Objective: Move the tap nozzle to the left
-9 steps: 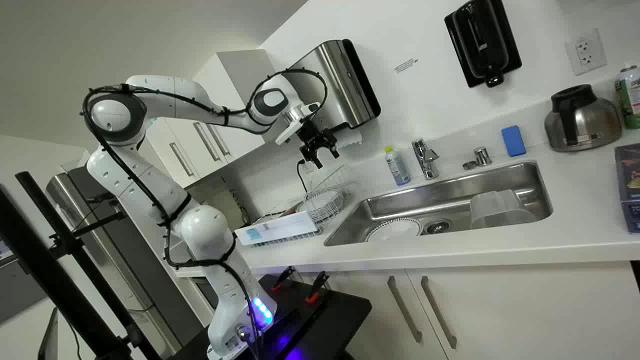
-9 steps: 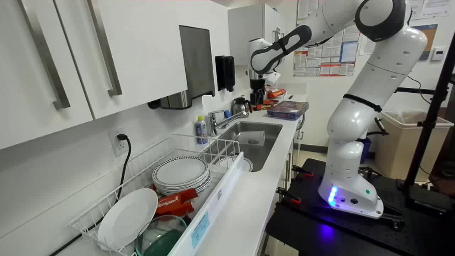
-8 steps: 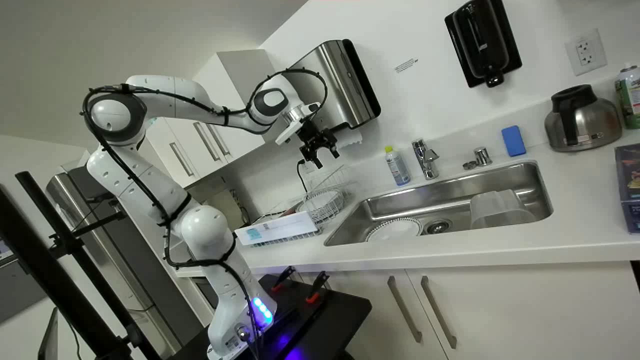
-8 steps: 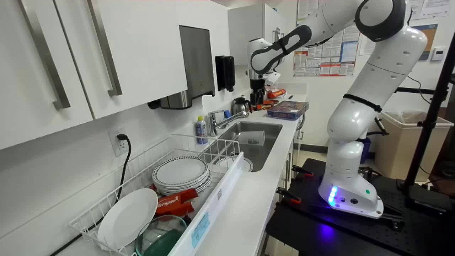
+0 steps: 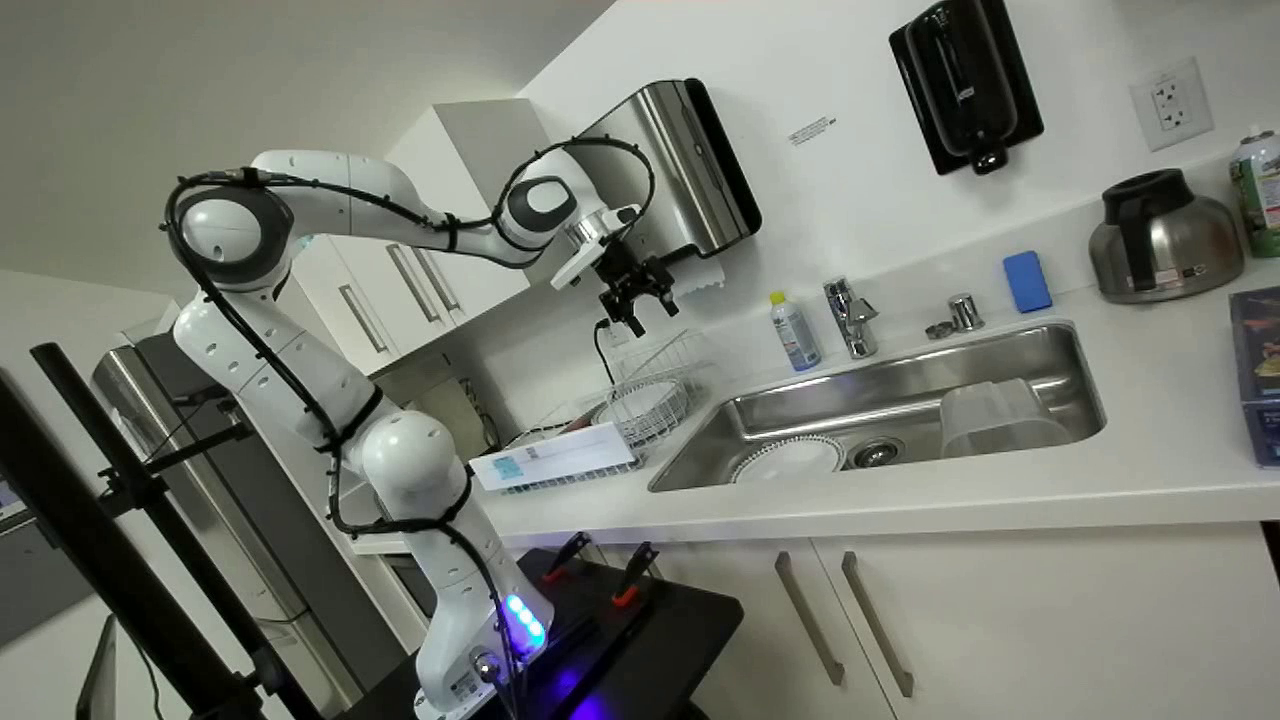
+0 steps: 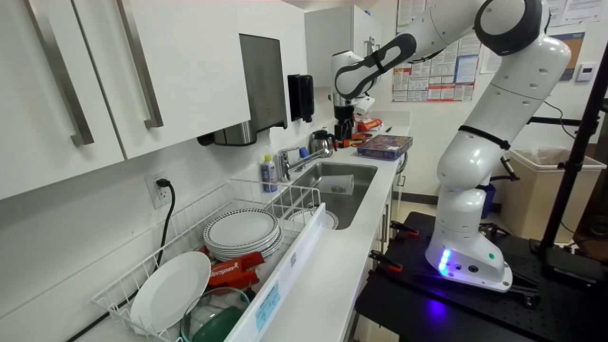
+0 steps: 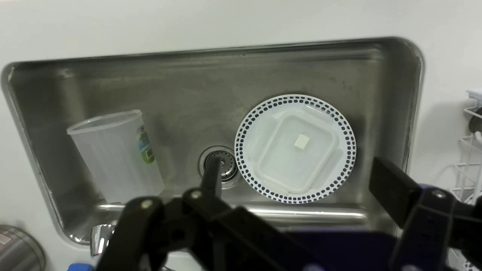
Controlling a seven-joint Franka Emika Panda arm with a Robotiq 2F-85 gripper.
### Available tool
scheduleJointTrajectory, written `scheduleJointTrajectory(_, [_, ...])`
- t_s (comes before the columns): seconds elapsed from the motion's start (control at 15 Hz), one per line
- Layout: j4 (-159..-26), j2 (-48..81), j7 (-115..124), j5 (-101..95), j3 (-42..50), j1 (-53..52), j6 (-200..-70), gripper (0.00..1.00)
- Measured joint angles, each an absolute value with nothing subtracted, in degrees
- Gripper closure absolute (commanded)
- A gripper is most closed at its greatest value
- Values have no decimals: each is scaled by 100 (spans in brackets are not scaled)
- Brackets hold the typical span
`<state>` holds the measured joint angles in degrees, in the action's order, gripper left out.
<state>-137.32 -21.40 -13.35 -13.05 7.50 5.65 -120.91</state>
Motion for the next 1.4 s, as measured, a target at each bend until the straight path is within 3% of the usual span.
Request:
scheduleJointTrajectory(1.13, [-13732, -2139, -1335, -1305, 750, 565, -12091, 0])
scheduleJointTrajectory(1.4, [-13730, -2021, -752, -1311, 803, 732, -13048, 0])
